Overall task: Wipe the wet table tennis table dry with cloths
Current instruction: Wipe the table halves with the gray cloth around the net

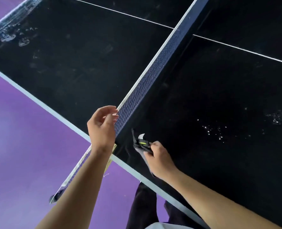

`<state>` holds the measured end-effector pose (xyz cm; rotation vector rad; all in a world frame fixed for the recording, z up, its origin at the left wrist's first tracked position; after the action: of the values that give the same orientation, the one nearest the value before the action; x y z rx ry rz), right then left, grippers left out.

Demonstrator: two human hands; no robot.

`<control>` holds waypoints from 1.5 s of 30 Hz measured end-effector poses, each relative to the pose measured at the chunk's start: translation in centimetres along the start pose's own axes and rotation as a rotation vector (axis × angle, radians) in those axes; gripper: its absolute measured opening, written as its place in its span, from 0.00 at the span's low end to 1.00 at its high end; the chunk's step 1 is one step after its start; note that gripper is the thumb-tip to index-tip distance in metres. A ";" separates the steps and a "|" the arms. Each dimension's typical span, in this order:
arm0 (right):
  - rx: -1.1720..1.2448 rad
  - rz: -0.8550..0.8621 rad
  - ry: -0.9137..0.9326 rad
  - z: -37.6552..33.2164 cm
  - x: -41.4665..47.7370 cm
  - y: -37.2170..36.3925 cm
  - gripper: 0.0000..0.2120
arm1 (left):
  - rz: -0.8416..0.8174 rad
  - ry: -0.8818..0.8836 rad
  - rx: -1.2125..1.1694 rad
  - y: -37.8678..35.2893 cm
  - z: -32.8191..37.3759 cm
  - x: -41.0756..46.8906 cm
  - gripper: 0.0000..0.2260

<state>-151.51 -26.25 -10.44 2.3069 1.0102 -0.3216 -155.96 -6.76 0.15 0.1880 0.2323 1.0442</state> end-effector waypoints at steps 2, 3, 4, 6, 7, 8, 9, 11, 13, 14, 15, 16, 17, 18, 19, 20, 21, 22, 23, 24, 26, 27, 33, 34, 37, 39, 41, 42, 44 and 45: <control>0.234 0.193 -0.127 3.0 1.2 7.8 0.04 | -0.060 0.000 0.039 -3.4 -0.9 -0.3 0.14; 0.382 0.277 -0.186 4.4 1.9 11.4 0.05 | -0.114 -0.014 0.083 -5.7 -1.2 -0.4 0.14; 0.542 0.350 -0.239 5.7 2.5 14.7 0.05 | -0.178 -0.030 0.147 -8.1 -1.6 -0.4 0.14; 0.780 0.462 -0.297 7.6 4.1 20.2 0.05 | -0.298 -0.084 0.344 -12.6 -3.1 0.1 0.14; 0.786 0.481 -0.301 8.3 5.0 22.4 0.06 | -0.351 -0.127 0.446 -14.6 -4.3 0.5 0.16; 0.724 0.455 -0.306 8.7 6.2 24.2 0.06 | -0.396 -0.165 0.559 -16.6 -5.4 1.1 0.19; 0.609 0.383 -0.313 8.6 7.3 25.0 0.07 | -0.418 -0.171 0.673 -17.4 -6.9 1.7 0.22; 0.366 0.319 -0.290 8.2 9.8 27.4 0.08 | -0.407 -0.113 0.853 -18.1 -9.7 2.8 0.25; 0.202 0.453 -0.237 7.2 12.4 32.0 0.04 | -0.328 -0.084 0.970 -17.7 -11.7 3.5 0.26; 0.109 0.560 -0.227 6.6 13.7 34.9 0.02 | -0.291 -0.103 1.017 -17.5 -12.3 3.4 0.26; -0.001 0.669 -0.213 6.0 15.0 37.7 0.04 | -0.267 -0.142 1.053 -17.6 -12.7 3.2 0.26; -0.120 0.737 -0.201 5.2 16.3 40.2 0.06 | -0.244 -0.175 1.079 -17.8 -12.9 3.0 0.26; -0.230 0.768 -0.195 5.1 18.1 42.1 0.07 | -0.216 -0.187 1.087 -18.0 -13.1 3.0 0.27; -0.335 0.785 -0.209 5.3 19.9 43.9 0.05 | -0.172 -0.189 1.079 -18.2 -13.1 3.2 0.27; -0.431 0.777 -0.244 5.9 21.9 45.3 0.01 | -0.107 -0.206 1.067 -18.3 -12.9 3.5 0.27; -0.529 0.782 -0.272 6.7 23.9 46.5 0.04 | -0.031 -0.246 1.061 -18.1 -12.6 3.7 0.27; -0.614 0.769 -0.300 7.3 26.0 47.2 0.07 | 0.037 -0.310 1.069 -17.8 -12.4 3.8 0.26; -0.654 0.767 -0.322 7.9 28.0 47.7 0.08 | 0.072 -0.384 1.079 -17.8 -12.5 3.8 0.26; -0.643 0.767 -0.363 8.7 29.8 47.8 0.08 | 0.076 -0.447 1.087 -18.0 -12.7 4.0 0.25; -0.596 0.769 -0.412 9.6 31.4 47.6 0.08 | 0.062 -0.492 1.086 -18.2 -13.0 4.1 0.25; -0.456 0.832 -0.485 10.6 33.6 46.6 0.12 | 0.068 -0.522 1.066 -18.3 -13.3 4.5 0.24; -0.407 0.871 -0.472 10.4 34.5 46.2 0.14 | 0.082 -0.525 1.050 -18.3 -13.3 4.5 0.24; -0.302 0.696 -0.284 7.7 38.9 42.1 0.22 | 0.015 -0.503 1.081 -18.6 -12.9 4.1 0.26; -0.285 0.676 -0.252 7.2 38.4 41.0 0.22 | 0.010 -0.468 1.093 -18.5 -12.8 4.0 0.26; -0.266 0.588 -0.176 5.6 35.6 36.6 0.21 | -0.021 -0.359 1.099 -18.3 -13.0 3.6 0.26; -0.286 0.515 -0.117 4.9 33.6 33.1 0.20 | -0.074 -0.263 1.064 -18.1 -13.4 3.7 0.28; -0.284 0.459 -0.078 4.9 31.8 29.6 0.20 | -0.133 -0.199 1.049 -17.9 -13.8 3.7 0.28; -0.288 0.431 -0.064 4.7 30.8 27.9 0.20 | -0.158 -0.191 1.054 -17.9 -14.0 3.7 0.28; -0.310 0.363 -0.057 4.4 28.9 24.2 0.20 | -0.204 -0.193 1.075 -17.9 -14.2 3.6 0.28; -0.320 0.332 -0.057 3.9 27.7 22.4 0.20 | -0.228 -0.189 1.086 -17.9 -14.3 3.6 0.27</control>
<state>-116.16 -24.37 -16.10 2.1112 0.5864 -0.0814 -143.32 -11.82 -18.65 1.2034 0.6191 0.5765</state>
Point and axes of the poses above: each hand's wrist, its own x-axis towards the middle knuckle, its own y-axis out of the back of the hand, z = x × y, the point moved 9 cm from there along x, towards the middle knuckle, and after that the axes turned 2 degrees about x, right-handed, at the moved point
